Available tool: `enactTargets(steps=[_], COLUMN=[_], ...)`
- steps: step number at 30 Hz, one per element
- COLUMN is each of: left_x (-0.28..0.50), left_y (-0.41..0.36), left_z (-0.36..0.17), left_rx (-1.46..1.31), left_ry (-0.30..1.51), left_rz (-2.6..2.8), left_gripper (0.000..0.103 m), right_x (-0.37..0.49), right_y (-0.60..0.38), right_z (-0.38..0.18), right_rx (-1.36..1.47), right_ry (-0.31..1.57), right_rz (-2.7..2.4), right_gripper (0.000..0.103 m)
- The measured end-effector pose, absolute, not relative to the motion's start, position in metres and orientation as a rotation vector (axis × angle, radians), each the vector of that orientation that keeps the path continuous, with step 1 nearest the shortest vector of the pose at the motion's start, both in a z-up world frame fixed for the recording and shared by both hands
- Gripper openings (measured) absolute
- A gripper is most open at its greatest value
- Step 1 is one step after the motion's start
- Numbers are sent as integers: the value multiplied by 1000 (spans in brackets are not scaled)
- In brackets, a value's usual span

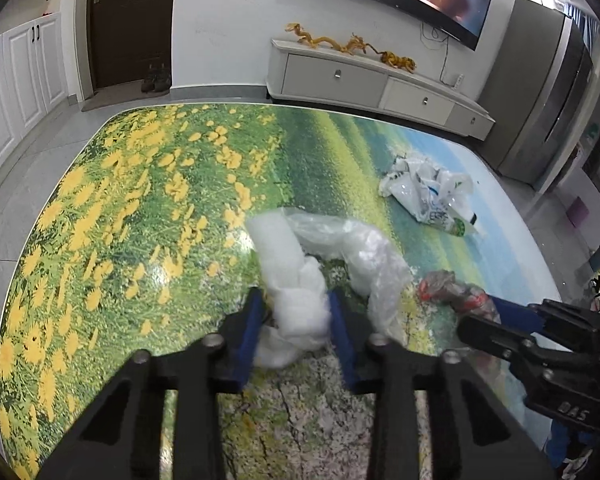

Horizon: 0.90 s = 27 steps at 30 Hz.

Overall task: Collect trash
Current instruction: 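Grasp the white plastic bag with the left tool while the right grasps red-clear wrapper, then carry both items over the bin and open both tools to drop them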

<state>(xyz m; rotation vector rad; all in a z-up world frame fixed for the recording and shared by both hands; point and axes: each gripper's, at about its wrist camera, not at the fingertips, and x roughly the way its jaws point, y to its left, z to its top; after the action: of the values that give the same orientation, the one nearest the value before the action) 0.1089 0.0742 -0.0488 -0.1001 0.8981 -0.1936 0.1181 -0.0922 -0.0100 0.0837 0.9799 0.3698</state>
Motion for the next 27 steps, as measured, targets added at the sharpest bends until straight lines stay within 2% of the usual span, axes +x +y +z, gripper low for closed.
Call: enactTargets(steps=[2, 4, 17, 27], left_x=[102, 94, 42, 6], left_y=[74, 77, 84, 79], left_z=[-48, -47, -24, 15], left_rx=[-87, -88, -104, -92], left_ry=[888, 881, 815, 724], left_rz=[-181, -171, -142, -144], left_gripper=[24, 23, 21, 21], right_x=[115, 109, 57, 23], right_y=[-92, -91, -115, -134], right_z=[-13, -13, 11, 46], right_rx=[69, 54, 81, 111], right_ry=[988, 985, 902, 802], right_rz=[370, 374, 342, 327], right_gripper=[19, 16, 13, 12])
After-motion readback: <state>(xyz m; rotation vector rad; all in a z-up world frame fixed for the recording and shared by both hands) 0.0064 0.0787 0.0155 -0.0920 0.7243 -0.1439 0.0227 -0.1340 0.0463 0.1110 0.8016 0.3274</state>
